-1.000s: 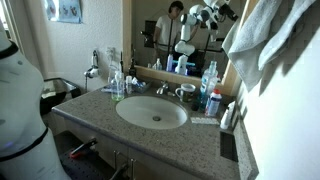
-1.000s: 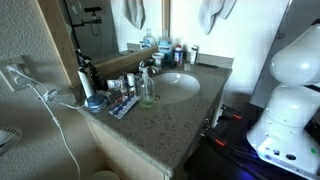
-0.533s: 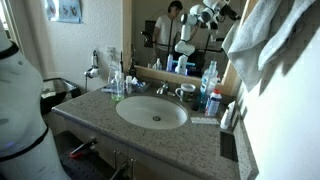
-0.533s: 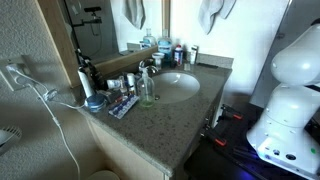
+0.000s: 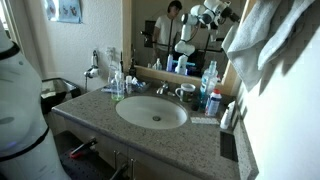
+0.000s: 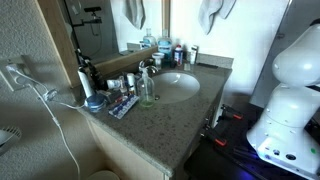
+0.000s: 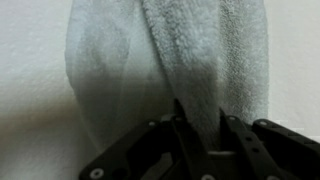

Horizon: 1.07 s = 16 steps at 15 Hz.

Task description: Pick up the towel from the wall and wipe the countertop with it.

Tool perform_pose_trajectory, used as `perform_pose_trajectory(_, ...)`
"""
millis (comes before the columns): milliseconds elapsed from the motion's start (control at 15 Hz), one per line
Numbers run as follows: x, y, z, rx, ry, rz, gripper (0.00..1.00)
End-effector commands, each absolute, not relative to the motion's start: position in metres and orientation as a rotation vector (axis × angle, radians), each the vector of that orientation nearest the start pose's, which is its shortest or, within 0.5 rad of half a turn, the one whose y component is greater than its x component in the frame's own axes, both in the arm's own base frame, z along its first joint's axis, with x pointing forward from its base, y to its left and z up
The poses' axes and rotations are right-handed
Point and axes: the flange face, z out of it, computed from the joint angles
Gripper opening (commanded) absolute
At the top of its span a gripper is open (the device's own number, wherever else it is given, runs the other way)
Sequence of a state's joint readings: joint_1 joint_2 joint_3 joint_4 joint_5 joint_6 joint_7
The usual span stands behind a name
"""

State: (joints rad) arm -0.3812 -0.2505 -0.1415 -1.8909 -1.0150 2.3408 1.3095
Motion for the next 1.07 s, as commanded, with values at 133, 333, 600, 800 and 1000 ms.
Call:
perform_pose_trajectory(133, 0.444, -0.277, 0.708, 1.709, -1.499, 1.249, 0.04)
perform_pose_trajectory(333, 0.442, -0.265, 0.732, 1.653, -1.523, 1.358, 0.08)
perform_pose_trajectory(600, 0.436, -0.248, 0.772, 1.544, -1.520, 1.493, 0.08)
perform_pose_trajectory(800, 0.437, -0.229, 0.793, 1.549, -1.475, 1.578, 0.08)
perform_pose_trajectory(1000, 0.448, -0.201, 0.790, 1.781, -1.431, 1.618, 0.08)
